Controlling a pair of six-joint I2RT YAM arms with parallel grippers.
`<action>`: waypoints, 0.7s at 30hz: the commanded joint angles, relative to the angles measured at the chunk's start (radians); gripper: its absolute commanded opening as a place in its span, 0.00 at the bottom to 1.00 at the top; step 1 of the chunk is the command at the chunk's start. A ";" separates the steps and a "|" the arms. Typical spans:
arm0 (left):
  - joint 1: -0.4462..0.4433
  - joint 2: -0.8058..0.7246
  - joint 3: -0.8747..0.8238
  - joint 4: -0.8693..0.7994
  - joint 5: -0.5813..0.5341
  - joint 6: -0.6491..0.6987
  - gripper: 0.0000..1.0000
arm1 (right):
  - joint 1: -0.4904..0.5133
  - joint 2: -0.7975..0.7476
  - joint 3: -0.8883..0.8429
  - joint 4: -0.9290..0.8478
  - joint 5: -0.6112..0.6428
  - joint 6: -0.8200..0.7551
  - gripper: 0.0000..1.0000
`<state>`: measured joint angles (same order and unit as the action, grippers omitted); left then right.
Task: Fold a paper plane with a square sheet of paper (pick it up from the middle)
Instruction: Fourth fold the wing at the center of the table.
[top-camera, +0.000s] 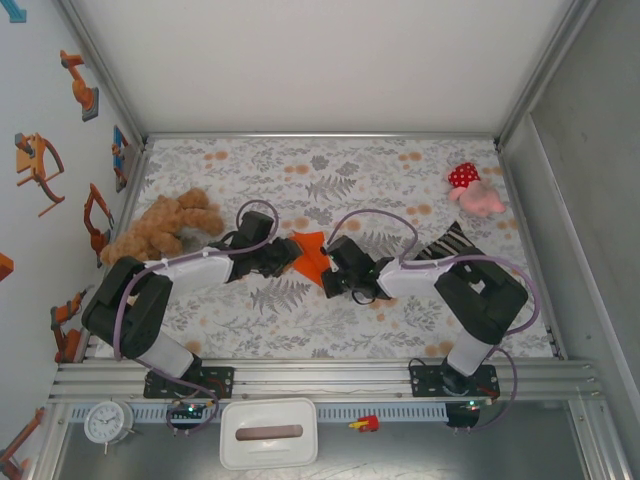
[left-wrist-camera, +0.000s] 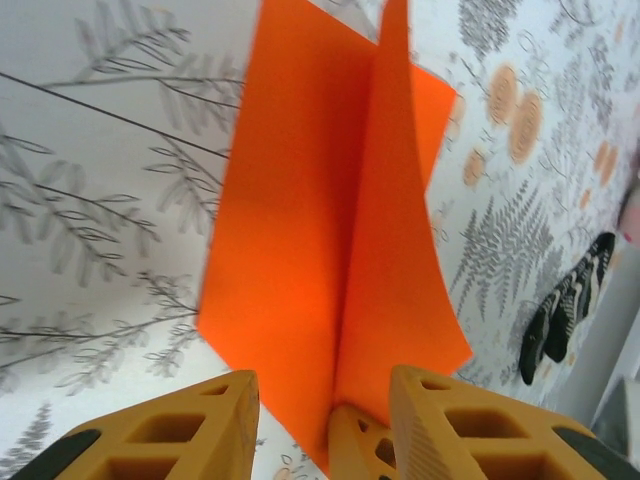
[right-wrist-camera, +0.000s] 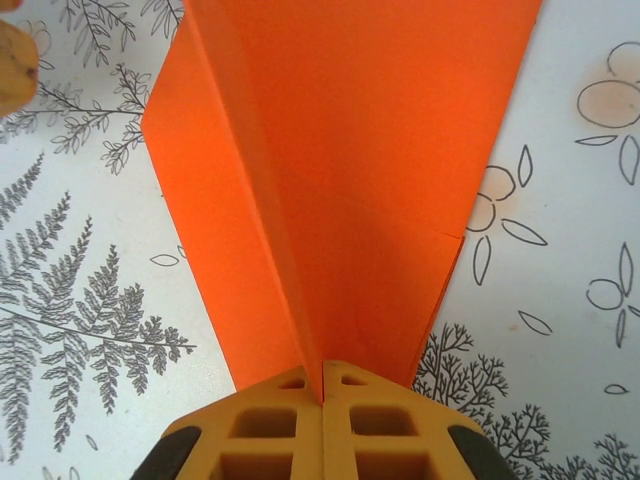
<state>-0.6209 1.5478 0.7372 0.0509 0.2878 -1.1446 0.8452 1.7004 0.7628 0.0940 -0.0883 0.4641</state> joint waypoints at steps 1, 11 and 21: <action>-0.019 0.006 -0.008 0.062 0.018 0.043 0.41 | -0.037 0.010 -0.044 -0.008 -0.125 0.040 0.05; -0.054 0.082 0.021 0.108 0.043 0.092 0.42 | -0.145 0.008 -0.099 0.117 -0.343 0.102 0.05; -0.067 0.151 0.089 0.112 0.090 0.137 0.45 | -0.217 0.030 -0.134 0.221 -0.483 0.154 0.05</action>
<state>-0.6811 1.6863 0.7933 0.1463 0.3481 -1.0489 0.6399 1.7077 0.6464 0.2768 -0.5098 0.5877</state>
